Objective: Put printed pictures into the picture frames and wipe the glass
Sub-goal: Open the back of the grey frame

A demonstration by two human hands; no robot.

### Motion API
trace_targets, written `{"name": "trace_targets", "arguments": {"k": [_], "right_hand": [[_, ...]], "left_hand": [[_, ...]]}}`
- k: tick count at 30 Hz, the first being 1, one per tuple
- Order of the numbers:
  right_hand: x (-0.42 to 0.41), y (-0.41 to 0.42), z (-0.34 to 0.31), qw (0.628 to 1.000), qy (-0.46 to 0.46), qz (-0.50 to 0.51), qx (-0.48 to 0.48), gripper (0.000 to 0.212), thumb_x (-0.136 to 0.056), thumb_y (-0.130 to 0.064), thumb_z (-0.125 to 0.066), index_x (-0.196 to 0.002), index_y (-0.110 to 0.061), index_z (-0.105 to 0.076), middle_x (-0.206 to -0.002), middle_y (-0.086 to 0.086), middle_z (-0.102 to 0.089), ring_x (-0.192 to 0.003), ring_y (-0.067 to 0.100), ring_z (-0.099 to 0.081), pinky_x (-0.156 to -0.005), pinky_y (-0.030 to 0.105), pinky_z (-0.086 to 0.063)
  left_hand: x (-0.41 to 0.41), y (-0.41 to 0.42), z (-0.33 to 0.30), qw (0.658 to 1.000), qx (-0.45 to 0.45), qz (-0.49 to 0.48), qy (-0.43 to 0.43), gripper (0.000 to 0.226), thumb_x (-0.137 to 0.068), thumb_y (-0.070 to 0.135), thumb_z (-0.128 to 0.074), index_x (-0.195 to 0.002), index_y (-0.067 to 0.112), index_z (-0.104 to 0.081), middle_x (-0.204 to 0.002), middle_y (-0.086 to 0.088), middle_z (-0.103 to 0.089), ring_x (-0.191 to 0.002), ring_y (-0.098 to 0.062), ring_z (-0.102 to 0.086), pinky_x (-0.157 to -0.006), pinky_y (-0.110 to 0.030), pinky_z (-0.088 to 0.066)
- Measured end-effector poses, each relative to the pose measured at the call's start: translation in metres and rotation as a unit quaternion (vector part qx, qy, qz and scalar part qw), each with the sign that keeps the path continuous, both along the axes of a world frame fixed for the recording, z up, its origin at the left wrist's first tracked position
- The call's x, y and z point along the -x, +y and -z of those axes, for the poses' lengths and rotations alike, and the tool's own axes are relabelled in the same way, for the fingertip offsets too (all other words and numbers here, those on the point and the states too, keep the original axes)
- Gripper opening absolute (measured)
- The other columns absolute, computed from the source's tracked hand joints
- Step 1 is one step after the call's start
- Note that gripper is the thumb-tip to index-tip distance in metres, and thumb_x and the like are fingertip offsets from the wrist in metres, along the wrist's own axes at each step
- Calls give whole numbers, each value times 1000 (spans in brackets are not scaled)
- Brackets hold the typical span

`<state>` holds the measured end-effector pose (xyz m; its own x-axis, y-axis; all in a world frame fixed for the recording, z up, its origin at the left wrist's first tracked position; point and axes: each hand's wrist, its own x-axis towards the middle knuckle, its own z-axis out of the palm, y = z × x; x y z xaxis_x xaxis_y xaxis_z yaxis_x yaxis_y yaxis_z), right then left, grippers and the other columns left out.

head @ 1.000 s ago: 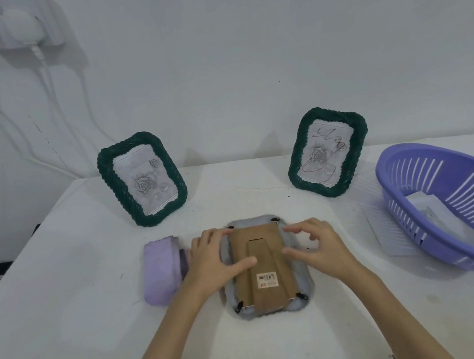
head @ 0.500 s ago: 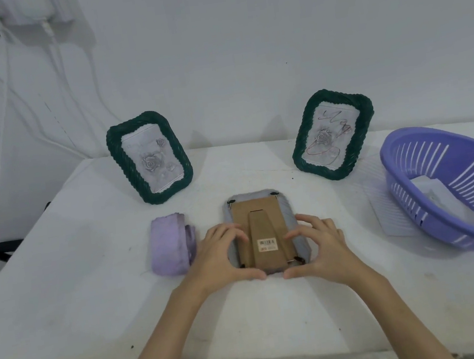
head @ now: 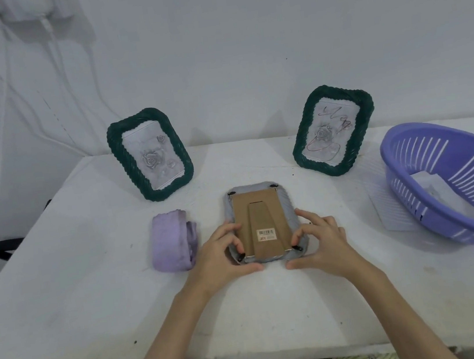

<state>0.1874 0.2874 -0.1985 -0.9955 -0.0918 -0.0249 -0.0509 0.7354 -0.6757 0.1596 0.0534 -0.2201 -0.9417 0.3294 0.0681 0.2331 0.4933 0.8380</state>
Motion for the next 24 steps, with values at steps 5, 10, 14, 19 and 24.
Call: {"name": "trace_targets", "arguments": {"k": [5, 10, 14, 19, 24], "right_hand": [[-1, -1, 0, 1000, -7, -13, -9, 33, -53, -37, -86, -64, -41, -55, -143, -20, -30, -120, 11, -27, -90, 31, -16], [-1, -1, 0, 1000, 1, -16, -15, 31, -54, -39, -85, -64, -40, -55, -143, -19, -29, -120, 10, -27, -90, 32, -17], [-3, -2, 2, 999, 8, -21, -23, 28, -57, -40, -84, -63, -39, -56, -145, -18, -27, -118, 11, -28, -90, 32, -17], [-4, -2, -4, 1000, -3, -10, -2, 42, -55, -52, -82, -88, -44, -56, -137, -22, -28, -122, 8, -24, -91, 30, -15], [6, -13, 0, 997, 45, 54, -17, 52, -63, -71, -54, -108, -45, -60, -146, -9, -30, -130, 15, -19, -101, 31, -13]], "left_hand": [[-5, 2, 4, 1000, -17, -3, -4, 33, -58, 22, -87, -63, 24, -54, -131, 8, -47, -133, 3, -27, -95, 6, -17], [-6, 1, 1, 1000, -7, 4, 5, 31, -61, 24, -85, -65, 20, -54, -133, 8, -45, -134, 4, -25, -93, 8, -15], [-7, 2, -1, 1000, 3, 19, 16, 30, -65, 24, -83, -67, 18, -54, -134, 7, -43, -137, 0, -20, -93, 7, -13], [-7, 3, -8, 1000, -9, 18, 17, 32, -63, 30, -83, -79, 22, -56, -137, 6, -40, -128, 18, -21, -95, 5, -16], [1, 20, -12, 997, 55, -57, 24, 55, -76, 59, -53, -119, 24, -52, -154, 2, -18, -144, -8, 4, -114, -28, -4]]}}
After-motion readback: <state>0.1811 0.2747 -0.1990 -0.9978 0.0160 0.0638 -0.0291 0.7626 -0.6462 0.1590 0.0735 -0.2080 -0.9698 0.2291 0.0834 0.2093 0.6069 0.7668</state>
